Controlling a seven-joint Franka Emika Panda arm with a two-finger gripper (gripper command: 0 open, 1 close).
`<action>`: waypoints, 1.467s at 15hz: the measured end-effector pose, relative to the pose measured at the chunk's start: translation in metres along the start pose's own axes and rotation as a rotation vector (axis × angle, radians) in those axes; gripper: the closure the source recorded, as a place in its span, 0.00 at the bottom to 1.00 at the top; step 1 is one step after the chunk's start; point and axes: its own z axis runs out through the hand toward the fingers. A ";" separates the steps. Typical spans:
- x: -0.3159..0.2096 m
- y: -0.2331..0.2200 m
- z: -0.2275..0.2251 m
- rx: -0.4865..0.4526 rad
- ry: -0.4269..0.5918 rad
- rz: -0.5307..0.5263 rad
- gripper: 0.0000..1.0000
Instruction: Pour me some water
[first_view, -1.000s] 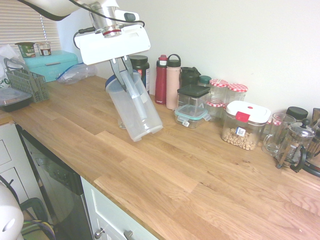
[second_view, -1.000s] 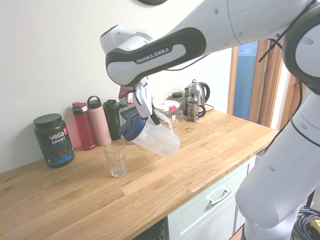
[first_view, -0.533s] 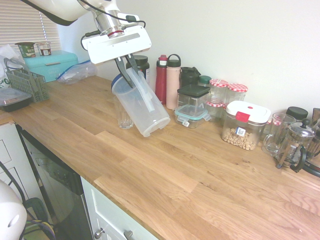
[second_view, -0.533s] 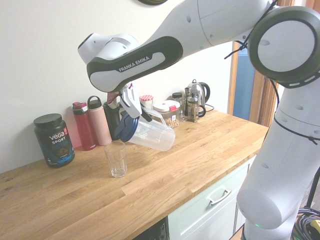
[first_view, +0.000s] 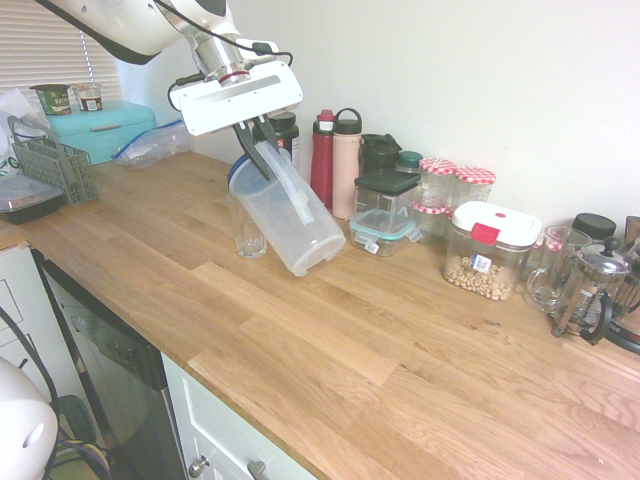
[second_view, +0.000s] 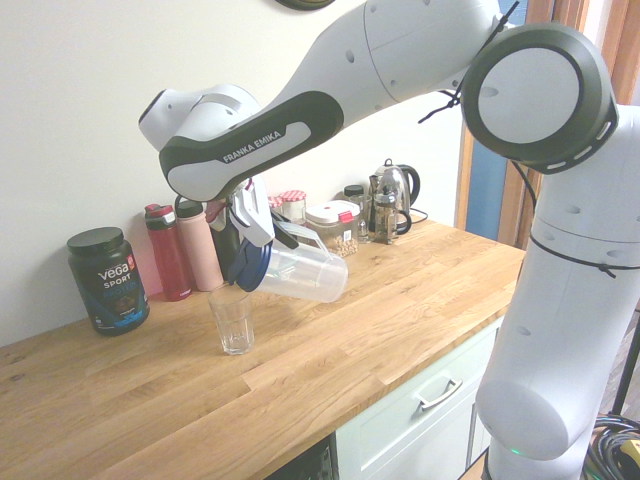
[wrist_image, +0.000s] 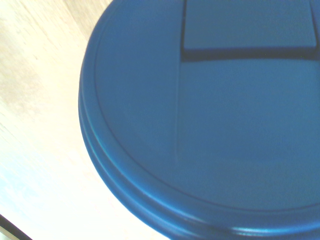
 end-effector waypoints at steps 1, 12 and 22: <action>0.001 -0.001 0.000 -0.003 0.000 0.002 1.00; -0.041 0.077 -0.035 0.236 0.126 0.397 1.00; -0.144 0.206 0.101 0.582 0.096 0.901 1.00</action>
